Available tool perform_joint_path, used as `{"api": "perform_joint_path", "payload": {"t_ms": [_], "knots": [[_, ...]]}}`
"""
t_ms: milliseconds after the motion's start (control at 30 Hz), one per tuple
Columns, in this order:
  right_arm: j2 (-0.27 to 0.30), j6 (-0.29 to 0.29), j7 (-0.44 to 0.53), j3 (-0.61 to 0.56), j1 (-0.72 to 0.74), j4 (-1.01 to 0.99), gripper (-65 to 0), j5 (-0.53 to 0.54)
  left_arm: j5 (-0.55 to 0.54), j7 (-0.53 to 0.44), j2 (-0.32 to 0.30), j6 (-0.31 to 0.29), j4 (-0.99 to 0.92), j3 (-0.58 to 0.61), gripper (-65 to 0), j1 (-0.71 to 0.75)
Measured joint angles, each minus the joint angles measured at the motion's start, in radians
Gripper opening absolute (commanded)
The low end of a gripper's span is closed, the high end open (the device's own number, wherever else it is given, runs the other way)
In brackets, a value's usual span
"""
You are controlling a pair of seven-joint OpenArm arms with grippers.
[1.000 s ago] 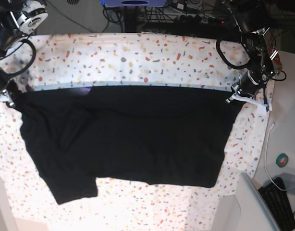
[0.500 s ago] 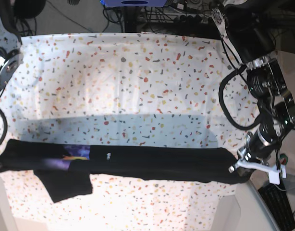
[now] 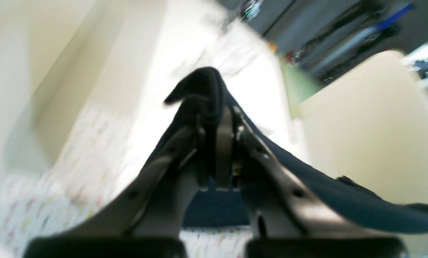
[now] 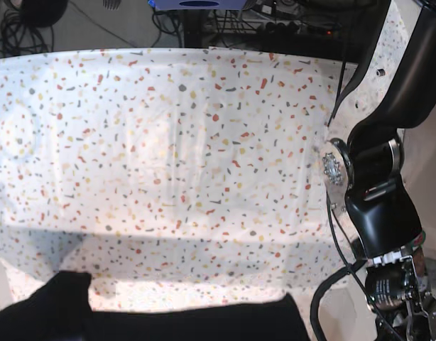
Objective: Layout the t-shirt on the table in an organized manner, then fold the t-shirt properly
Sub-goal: 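Swing the lifted shirt with both grippers and lay it back down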
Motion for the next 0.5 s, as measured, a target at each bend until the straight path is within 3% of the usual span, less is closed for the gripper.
{"api": "perform_joint_path", "payload": {"t_ms": [167, 367, 500], "knots": [[0.042, -0.002, -0.107, 0.055, -0.055, 0.080, -65.0, 0.024, -0.019, -0.012, 0.012, -0.007, 0.124, 0.000, -65.0, 0.096], [0.012, 0.003, -0.183, 0.208, -0.454, 0.297, -65.0, 0.148, 0.005, 0.010, 0.011, 0.005, 0.274, -0.003, -65.0, 0.441], [-0.034, 0.003, -0.110, 0.291, -0.733, 0.331, -65.0, 0.244, -0.002, -0.016, 0.011, -0.003, 0.394, 0.001, -65.0, 0.676]]}}
